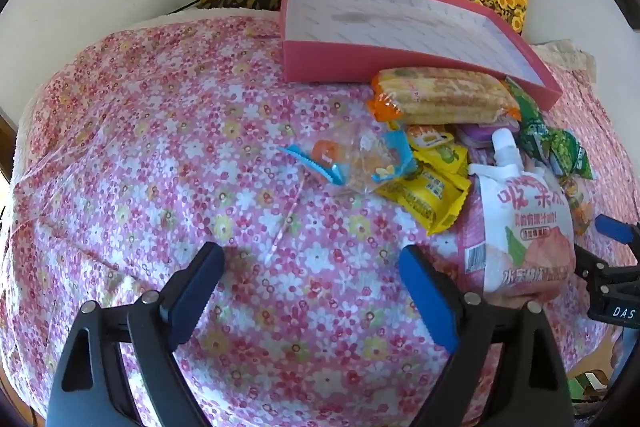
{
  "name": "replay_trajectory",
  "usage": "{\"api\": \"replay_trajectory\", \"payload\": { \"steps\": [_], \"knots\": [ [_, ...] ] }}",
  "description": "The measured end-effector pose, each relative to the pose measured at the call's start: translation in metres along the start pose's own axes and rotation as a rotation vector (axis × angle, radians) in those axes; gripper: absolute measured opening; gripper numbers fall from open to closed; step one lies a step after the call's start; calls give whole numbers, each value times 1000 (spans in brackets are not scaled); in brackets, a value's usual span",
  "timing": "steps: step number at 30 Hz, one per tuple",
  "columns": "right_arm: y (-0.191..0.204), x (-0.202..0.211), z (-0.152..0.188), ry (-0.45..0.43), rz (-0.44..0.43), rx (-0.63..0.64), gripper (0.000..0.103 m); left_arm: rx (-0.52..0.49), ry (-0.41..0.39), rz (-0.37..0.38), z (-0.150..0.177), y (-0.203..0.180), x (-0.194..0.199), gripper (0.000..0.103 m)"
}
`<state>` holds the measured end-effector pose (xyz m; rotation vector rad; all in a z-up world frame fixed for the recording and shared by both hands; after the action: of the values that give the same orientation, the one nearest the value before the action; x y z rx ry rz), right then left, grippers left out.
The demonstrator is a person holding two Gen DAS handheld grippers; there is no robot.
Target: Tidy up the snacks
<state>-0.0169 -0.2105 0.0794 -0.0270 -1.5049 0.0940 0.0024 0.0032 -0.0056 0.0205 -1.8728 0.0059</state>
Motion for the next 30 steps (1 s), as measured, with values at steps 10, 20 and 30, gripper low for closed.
{"api": "replay_trajectory", "payload": {
  "steps": [10,20,30],
  "knots": [
    [0,0,2,-8,0,2,103,1,-5,-1,1,1,0,92],
    [0,0,2,-8,0,2,103,3,-8,-3,3,-1,0,92],
    [0,-1,2,-11,-1,3,103,3,-10,-5,4,-1,0,92]
  ]
}}
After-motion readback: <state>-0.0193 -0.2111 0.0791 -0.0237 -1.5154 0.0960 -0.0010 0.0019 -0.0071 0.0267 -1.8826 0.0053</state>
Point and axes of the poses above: each gripper's, at about its wrist camera, not at the fingertips, and x roughly against the way its jaws point, y to its left, z to its underside, the point moved 1 cm from there along -x, roughly the way its jaws point, and after that the axes turned 10 degrees about y, right-handed, at the moved point
